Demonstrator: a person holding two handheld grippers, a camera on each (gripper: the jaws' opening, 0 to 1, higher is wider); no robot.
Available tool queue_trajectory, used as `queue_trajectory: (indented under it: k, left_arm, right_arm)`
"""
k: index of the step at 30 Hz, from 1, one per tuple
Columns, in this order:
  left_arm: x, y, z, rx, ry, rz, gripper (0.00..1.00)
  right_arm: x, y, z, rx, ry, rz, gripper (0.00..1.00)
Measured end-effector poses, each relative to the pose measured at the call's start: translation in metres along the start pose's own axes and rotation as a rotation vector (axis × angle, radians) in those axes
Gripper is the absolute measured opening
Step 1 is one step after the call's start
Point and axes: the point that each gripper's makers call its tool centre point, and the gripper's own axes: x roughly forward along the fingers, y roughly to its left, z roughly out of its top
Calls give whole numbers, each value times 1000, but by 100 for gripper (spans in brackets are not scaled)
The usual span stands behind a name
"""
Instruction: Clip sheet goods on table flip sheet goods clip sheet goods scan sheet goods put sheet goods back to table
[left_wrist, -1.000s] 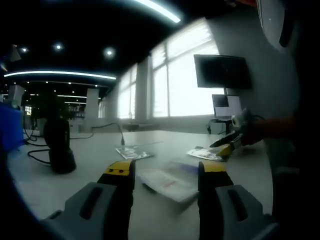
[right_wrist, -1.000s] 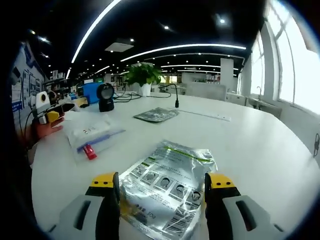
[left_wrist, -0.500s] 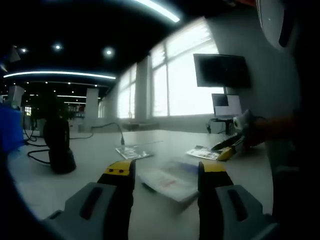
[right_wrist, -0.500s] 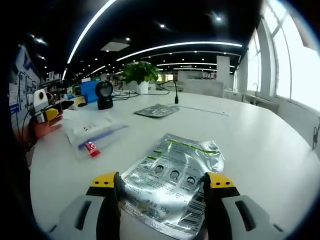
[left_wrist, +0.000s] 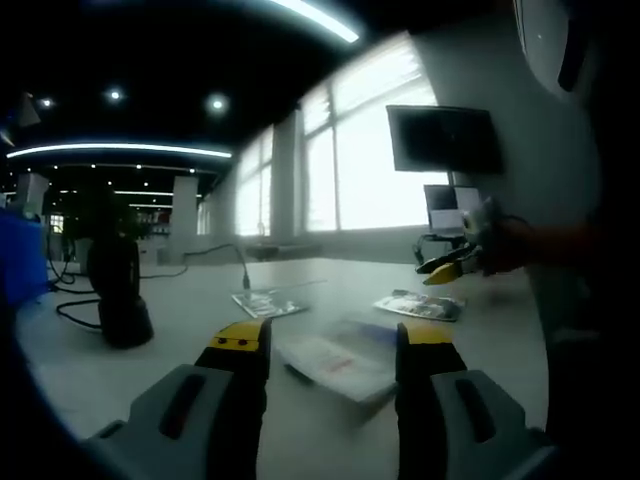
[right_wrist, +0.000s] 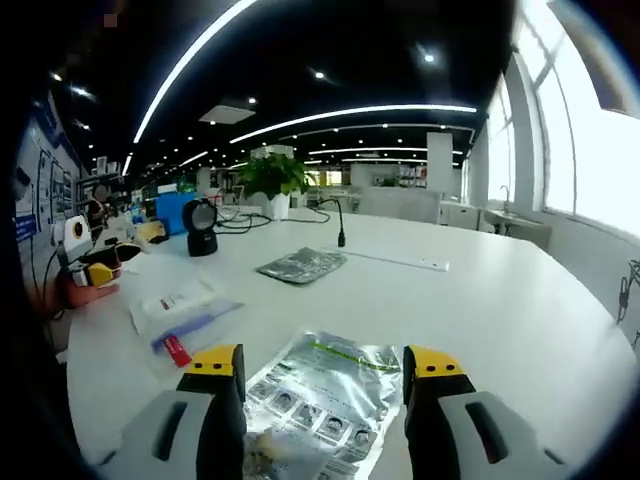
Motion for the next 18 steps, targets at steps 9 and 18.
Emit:
queue_trajectory:
  k: [9, 18]
  left_arm:
    - [-1, 1, 3, -5, -10, 3, 42]
    - [-2, 0, 3, -7, -12, -5, 42]
  right_arm:
    - [12, -33, 16, -36, 25, -18, 49]
    - [23, -48, 15, -75, 89, -5, 49]
